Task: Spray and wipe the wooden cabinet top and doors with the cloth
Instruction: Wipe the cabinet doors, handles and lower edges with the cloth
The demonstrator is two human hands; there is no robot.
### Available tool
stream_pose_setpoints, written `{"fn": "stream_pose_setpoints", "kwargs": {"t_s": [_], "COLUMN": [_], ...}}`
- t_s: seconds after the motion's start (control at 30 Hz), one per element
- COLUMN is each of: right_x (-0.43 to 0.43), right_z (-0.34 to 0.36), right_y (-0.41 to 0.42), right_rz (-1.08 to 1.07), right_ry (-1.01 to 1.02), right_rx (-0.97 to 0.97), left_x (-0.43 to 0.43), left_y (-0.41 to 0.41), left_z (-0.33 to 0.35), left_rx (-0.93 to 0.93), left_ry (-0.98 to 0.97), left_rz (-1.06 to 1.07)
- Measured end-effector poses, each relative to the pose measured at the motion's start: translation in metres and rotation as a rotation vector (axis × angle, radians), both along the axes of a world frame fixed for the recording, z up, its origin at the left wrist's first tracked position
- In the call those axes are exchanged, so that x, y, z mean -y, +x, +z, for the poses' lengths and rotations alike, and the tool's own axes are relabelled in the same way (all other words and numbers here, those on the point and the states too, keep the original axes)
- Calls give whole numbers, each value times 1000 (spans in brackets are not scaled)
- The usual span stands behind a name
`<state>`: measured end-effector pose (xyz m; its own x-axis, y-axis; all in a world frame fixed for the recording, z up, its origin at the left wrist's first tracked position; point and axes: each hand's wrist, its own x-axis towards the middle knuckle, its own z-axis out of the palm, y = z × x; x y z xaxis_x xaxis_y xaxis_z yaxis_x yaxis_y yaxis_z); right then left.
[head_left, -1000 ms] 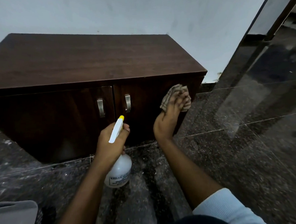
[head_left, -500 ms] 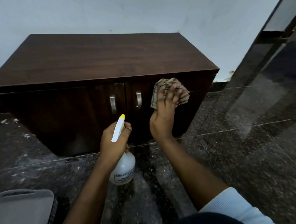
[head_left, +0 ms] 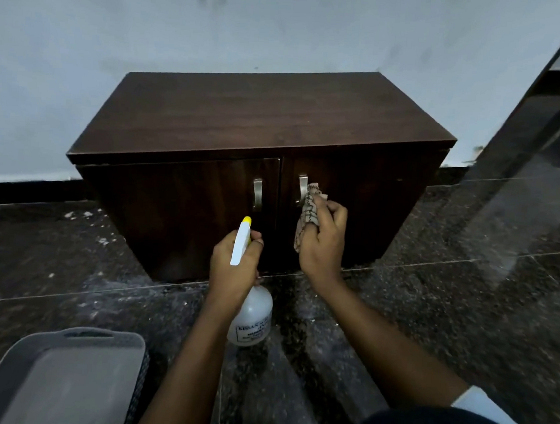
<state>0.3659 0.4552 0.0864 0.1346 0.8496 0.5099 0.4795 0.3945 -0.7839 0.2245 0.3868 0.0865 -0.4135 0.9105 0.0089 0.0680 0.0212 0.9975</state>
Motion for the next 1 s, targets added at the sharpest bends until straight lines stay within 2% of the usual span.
{"fn": "stream_pose_setpoints", "kwargs": {"t_s": [0.17,0.23,0.3,0.43,0.5,0.63,0.7,0.77,0.87,1.0], "right_x": [-15,-13,-15,-23,-22,-15,-20,-23,-15,-26], "right_z": [36,44,44,58,64,66,58,51,43,48], "right_y": [0,5,13,19,22,28,30,30,32,38], "right_rz": [28,63,93,136,160,303,328,330,359,383], "right_ry": [-210,-271,-302,-353,-392,-521,-556,-563,-496,-395], "right_rx": [-360,-392,-302,43,46,-468,-599,-638,-549,-140], "left_x": [7,9,8,7,8,11,12,14,16,12], "left_y": [1,0,2,7,9,10,5,0,-2,0], "left_z": [3,1,-1,3,6,8,6,1,-1,4], "left_rx": [18,18,23,27,21,43,26,26,22,34], "left_ry": [8,4,-7,-13,-2,5,8,-5,-20,-21], "left_rz": [-6,-12,-9,3,-1,-14,-1,19,34,21]}}
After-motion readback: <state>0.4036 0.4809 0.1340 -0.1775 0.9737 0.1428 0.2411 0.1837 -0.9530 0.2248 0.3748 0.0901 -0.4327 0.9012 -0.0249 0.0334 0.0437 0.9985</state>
